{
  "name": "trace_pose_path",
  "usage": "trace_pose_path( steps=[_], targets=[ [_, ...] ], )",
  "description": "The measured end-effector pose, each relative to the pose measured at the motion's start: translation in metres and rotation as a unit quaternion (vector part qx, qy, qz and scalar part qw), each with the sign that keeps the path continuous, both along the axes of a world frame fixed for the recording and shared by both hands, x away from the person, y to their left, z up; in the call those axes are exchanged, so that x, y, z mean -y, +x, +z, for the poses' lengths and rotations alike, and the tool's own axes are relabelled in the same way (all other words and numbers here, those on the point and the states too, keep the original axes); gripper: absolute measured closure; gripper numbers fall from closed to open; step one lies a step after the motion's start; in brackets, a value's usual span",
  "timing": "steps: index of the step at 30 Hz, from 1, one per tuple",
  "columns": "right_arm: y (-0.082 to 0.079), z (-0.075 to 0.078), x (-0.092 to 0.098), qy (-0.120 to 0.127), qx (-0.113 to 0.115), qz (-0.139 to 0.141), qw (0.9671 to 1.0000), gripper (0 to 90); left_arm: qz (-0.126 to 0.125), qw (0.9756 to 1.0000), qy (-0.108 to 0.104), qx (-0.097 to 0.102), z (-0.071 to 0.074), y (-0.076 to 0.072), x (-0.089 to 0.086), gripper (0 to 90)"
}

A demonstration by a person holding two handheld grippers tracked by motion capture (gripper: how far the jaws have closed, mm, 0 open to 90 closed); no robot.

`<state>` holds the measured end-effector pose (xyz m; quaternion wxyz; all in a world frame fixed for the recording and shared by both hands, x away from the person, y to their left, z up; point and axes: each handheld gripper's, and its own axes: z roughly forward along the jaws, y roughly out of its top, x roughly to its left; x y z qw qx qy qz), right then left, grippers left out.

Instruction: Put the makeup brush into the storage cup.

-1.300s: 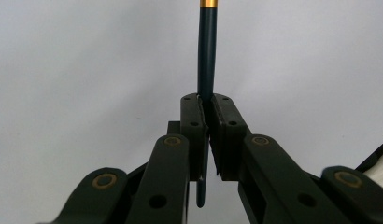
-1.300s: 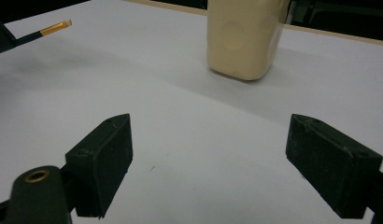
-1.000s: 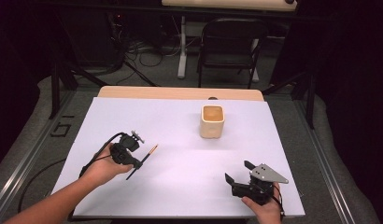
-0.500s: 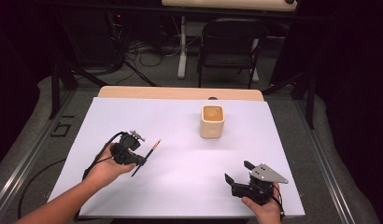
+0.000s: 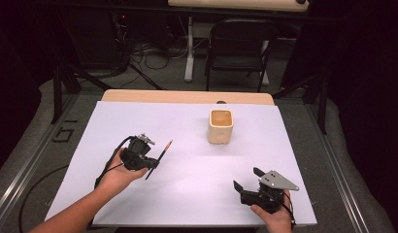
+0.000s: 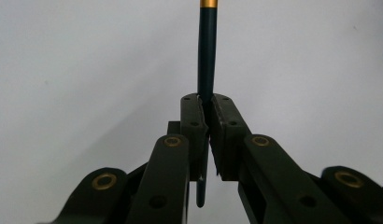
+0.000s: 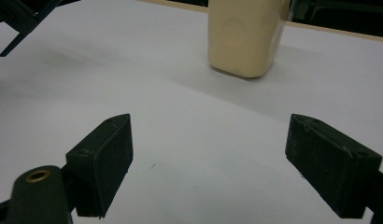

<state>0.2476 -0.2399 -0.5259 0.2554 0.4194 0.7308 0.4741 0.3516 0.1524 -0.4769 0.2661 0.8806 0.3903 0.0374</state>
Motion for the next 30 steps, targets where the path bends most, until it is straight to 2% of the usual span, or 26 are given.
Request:
trace_pose_path(
  steps=[8, 11, 12, 14, 22, 27, 30],
  targets=[
    [0.000, 0.000, 0.000, -0.001, 0.001, 0.001, 1.0000, 15.1, 0.003, 0.9997, -0.020, 0.011, -0.003, -0.001, 0.004, 84.4],
    [0.001, -0.001, -0.001, 0.004, 0.005, 0.001, 1.0000, 15.4, 0.000, 0.9996, -0.024, 0.014, -0.004, -0.001, 0.007, 84.4],
    [0.000, -0.001, -0.001, -0.002, -0.004, 0.001, 1.0000, 15.8, 0.000, 0.9995, -0.026, 0.015, -0.004, -0.001, 0.009, 84.4],
    [0.001, -0.002, -0.002, 0.002, 0.000, 0.003, 1.0000, 16.4, -0.004, 0.9994, -0.031, 0.017, -0.004, -0.002, 0.011, 84.4],
    [0.001, -0.001, -0.002, 0.000, -0.007, 0.001, 1.0000, 17.0, -0.006, 0.9976, -0.064, 0.027, -0.006, -0.004, 0.019, 84.4],
    [0.001, -0.001, -0.005, 0.001, -0.004, 0.004, 1.0000, 17.1, -0.009, 0.9967, -0.076, 0.027, -0.010, -0.006, 0.023, 84.4],
    [0.000, 0.000, -0.006, -0.004, -0.013, 0.009, 0.9999, 18.7, -0.003, 0.9954, -0.091, 0.029, -0.012, -0.007, 0.024, 84.4]
  ],
)
